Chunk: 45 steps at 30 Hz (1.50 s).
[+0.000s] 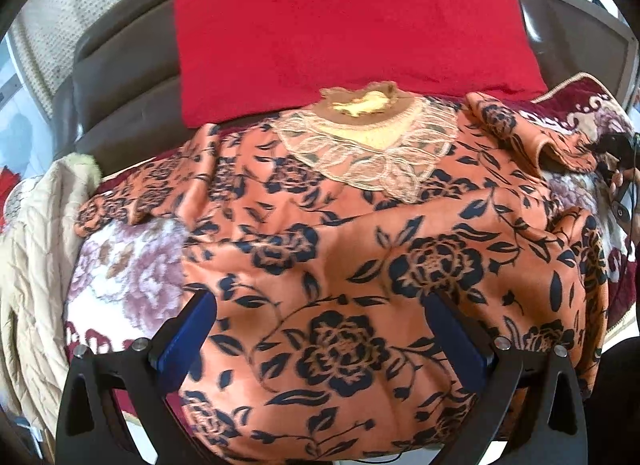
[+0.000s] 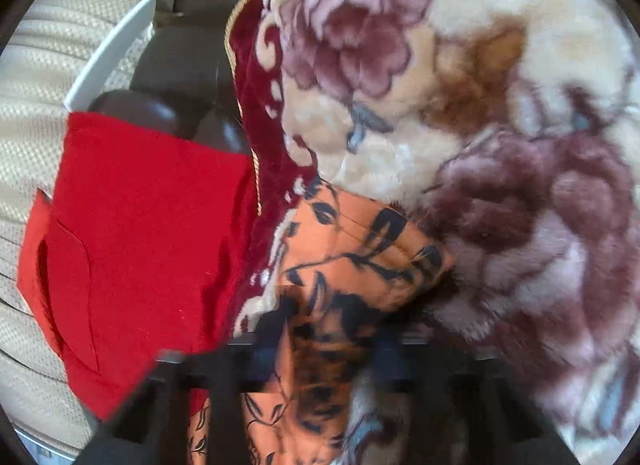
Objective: Fold small clothes
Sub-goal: 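Fold the held sleeve across the blouse body with the right gripper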
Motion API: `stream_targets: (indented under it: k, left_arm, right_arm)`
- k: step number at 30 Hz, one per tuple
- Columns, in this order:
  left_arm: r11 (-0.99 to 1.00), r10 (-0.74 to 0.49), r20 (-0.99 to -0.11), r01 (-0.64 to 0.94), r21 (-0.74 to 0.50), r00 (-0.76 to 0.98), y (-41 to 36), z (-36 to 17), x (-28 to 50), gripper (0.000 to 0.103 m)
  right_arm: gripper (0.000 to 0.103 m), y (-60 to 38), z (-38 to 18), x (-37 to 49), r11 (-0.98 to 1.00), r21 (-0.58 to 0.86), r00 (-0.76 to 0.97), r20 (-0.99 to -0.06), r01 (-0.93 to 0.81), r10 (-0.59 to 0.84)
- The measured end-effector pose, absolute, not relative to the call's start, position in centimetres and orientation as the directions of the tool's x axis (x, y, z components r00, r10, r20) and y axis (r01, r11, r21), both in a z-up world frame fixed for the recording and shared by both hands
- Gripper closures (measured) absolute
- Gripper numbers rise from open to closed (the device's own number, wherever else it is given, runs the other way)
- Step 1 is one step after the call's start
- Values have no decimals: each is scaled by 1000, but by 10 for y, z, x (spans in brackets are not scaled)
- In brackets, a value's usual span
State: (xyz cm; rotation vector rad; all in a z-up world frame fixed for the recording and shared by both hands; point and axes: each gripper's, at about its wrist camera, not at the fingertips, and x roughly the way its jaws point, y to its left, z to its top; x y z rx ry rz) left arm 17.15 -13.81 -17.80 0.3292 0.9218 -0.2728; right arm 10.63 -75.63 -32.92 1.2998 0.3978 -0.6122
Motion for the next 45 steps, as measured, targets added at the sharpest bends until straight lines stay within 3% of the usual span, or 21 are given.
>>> stream_targets:
  k: [3,8,11,15,18,22,24,25,26,27,29,32,35,37,39,42,45]
  left_arm:
    - [931,-73,-805,330,157,589,-125,-173,173,0]
    - [947,-67,-803,290,135,592,-109,-168,177,0]
    - [953,-55,-794,269,139,605,-98,-163,177,0]
    - [965,-34,-786,224,134,617,-76,-158,175,0]
    - [973,-13,-785,189,134,619,-58,-157,173,0]
    - [978,11,-779,154,138,627,-36,-154,171,0]
    - [982,13,-778,140,130,629,-27,-153,173,0]
    - [983,11,-777,136,124,629,-24,-153,174,0]
    - [985,4,-777,133,113,629,-22,-153,177,0]
    - [986,-5,-777,133,101,629,-21,-153,180,0]
    - [987,-34,-783,142,70,621,-23,-156,188,0]
    - [985,-105,-799,170,-3,592,-33,-164,203,0]
    - [978,-147,-808,208,-31,570,-49,-174,222,1]
    - [970,-182,-810,238,-54,558,-59,-180,238,20]
    - [969,-198,-821,235,-81,536,-65,-187,254,39]
    - [964,-242,-833,219,-150,498,-71,-198,279,43]
    - [952,-272,-832,259,-160,483,-87,-207,294,43]
  right_arm:
    - [91,-749,-318,114,177,779,798,-573,601,-189]
    - [92,-698,-256,149,385,821,904,-414,422,-108]
    - [92,-642,-220,178,478,851,960,-276,220,49]
    - [92,-569,-204,216,487,873,947,-176,24,268]
    - [92,-505,-206,251,461,884,898,-138,-78,417]
    - [87,-437,-226,294,418,901,811,-157,-116,564]
    - [78,-409,-237,311,400,910,745,-191,-109,639]
    - [53,-400,-239,314,396,912,720,-202,-109,664]
    - [15,-393,-241,314,385,916,700,-201,-113,686]
    - [8,-388,-243,308,367,923,694,-188,-118,695]
    - [8,-397,-240,294,331,931,716,-126,-154,687]
    - [8,-423,-234,270,339,931,784,-110,-134,611]
    - [9,-450,-225,246,420,907,838,-195,-44,509]
    - [14,-468,-229,232,486,873,855,-287,48,432]
    - [27,-487,-238,224,487,866,853,-339,117,397]
    - [44,-502,-242,221,528,830,841,-407,179,356]
    - [48,-507,-248,229,579,784,813,-478,224,332]
